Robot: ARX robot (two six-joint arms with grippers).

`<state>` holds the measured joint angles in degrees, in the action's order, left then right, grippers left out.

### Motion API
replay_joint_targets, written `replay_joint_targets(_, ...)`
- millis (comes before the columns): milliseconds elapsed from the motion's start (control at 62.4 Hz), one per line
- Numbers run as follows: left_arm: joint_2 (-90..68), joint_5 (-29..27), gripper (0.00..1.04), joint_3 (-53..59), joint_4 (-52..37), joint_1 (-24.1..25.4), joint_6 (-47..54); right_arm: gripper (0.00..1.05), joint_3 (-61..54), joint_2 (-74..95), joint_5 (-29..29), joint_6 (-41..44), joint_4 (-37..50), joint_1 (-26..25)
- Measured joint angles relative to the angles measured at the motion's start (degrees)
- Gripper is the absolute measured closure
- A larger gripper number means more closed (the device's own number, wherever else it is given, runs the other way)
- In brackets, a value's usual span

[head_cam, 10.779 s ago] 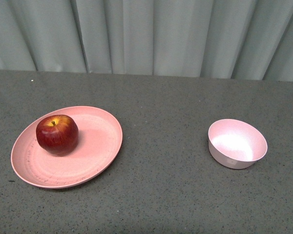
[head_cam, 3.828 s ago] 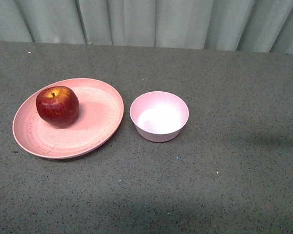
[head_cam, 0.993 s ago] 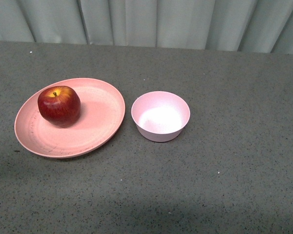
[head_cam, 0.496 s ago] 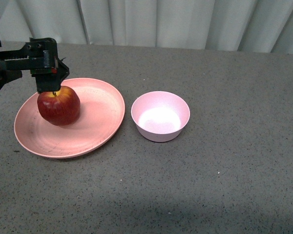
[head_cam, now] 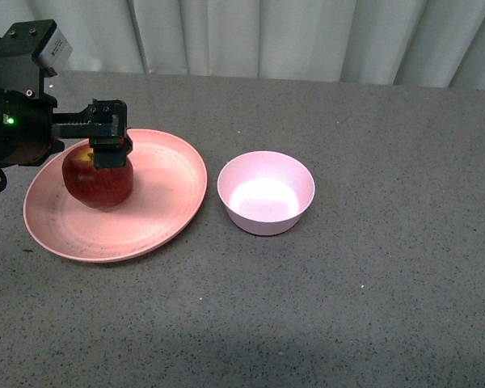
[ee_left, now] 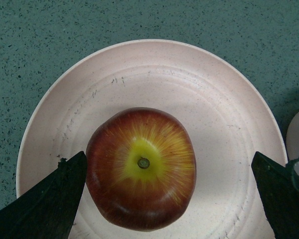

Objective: Move apple from plate to bowl

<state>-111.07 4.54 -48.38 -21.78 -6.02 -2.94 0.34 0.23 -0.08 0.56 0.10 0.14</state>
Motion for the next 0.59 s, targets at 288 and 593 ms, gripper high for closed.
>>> replay_joint_targets(288, -3.87, -0.57, 0.07, -0.92, 0.26, 0.61, -0.04, 0.09, 0.0, 0.0, 0.0, 0.0, 0.0, 0.0)
replay_joint_targets(593, -5.6, 0.0, 0.31, -0.92, -0.46, 0.92, 0.04, 0.09, 0.0, 0.0, 0.0, 0.0, 0.0, 0.0)
